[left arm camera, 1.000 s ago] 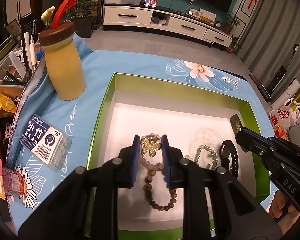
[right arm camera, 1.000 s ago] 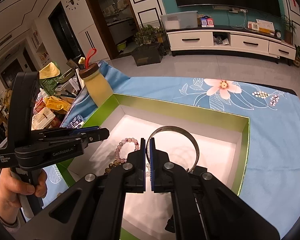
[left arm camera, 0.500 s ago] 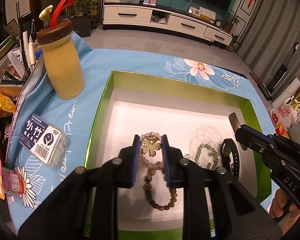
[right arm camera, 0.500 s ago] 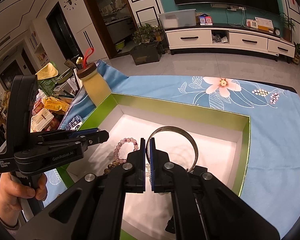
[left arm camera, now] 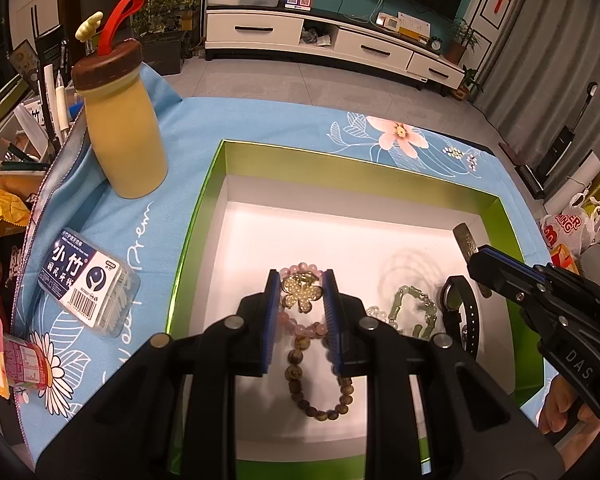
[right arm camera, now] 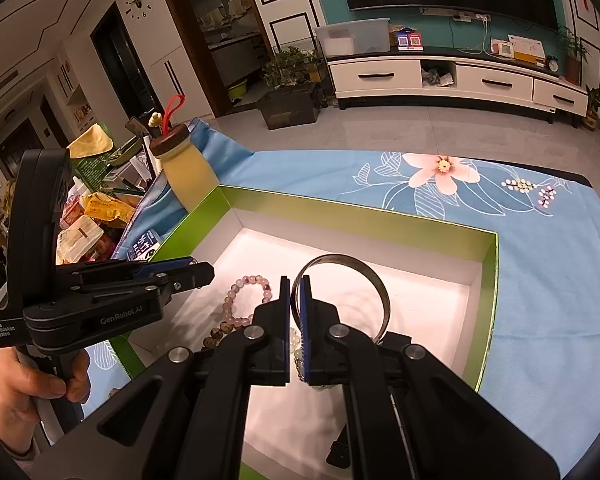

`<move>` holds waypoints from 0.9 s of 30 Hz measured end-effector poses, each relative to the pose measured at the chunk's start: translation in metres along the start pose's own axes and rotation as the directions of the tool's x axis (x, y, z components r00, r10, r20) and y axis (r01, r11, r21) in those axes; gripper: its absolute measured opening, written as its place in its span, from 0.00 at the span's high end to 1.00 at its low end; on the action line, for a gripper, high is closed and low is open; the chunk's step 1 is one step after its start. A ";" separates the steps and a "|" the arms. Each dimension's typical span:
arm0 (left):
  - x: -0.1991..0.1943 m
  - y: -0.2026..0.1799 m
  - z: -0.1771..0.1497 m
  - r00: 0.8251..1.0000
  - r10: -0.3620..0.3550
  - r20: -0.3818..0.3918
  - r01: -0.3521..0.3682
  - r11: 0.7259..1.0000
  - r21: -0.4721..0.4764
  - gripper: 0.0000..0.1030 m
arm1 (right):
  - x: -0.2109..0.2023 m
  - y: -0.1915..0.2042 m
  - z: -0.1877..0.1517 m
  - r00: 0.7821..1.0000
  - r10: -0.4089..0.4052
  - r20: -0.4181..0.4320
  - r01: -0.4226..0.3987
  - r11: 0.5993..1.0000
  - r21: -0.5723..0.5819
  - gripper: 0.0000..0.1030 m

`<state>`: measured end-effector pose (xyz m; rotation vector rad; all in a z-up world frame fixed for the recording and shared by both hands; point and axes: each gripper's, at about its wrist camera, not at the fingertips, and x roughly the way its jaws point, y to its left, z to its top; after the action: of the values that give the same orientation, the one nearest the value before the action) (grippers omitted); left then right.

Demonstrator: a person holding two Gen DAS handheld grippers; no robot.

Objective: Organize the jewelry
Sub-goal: 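Lower the brooch and bangle into the green box and open both tools, then withdraw both open tools from the box toward the white watch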

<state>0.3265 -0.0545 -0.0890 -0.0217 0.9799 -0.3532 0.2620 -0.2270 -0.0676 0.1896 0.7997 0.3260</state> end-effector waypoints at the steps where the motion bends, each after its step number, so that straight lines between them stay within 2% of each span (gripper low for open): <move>1: 0.000 0.000 0.000 1.000 0.000 0.000 0.000 1.000 0.000 0.79 | 0.000 0.000 0.000 1.000 -0.001 0.000 0.001 1.000 0.001 0.96; 18: 0.000 -0.001 0.000 1.000 -0.005 -0.003 0.005 1.000 0.002 0.79 | 0.000 -0.005 0.001 1.000 -0.010 0.007 0.010 1.000 0.022 0.94; 20: -0.001 -0.001 -0.002 1.000 -0.007 -0.004 0.007 1.000 0.001 0.79 | -0.002 -0.007 0.002 1.000 -0.004 0.013 0.003 0.999 0.033 0.79; 22: -0.005 -0.001 -0.003 1.000 -0.012 -0.003 0.012 1.000 -0.002 0.77 | -0.007 -0.007 0.001 1.000 -0.008 0.025 0.007 0.999 0.035 0.75; 25: -0.018 0.000 -0.007 0.999 -0.031 0.015 0.031 0.999 -0.016 0.57 | -0.017 -0.007 -0.005 0.999 -0.004 0.034 0.003 0.999 0.037 0.75; 26: -0.024 0.001 -0.009 0.999 -0.033 0.026 0.034 0.999 -0.021 0.47 | -0.022 -0.007 -0.008 0.999 -0.007 0.038 0.006 0.999 0.034 0.75; 27: -0.029 0.002 -0.010 0.999 -0.034 0.035 0.035 0.999 -0.023 0.43 | -0.027 -0.007 -0.011 0.999 -0.009 0.042 0.007 0.999 0.031 0.74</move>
<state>0.3038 -0.0424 -0.0713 -0.0659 0.9504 -0.3715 0.2380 -0.2422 -0.0591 0.2217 0.7640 0.3011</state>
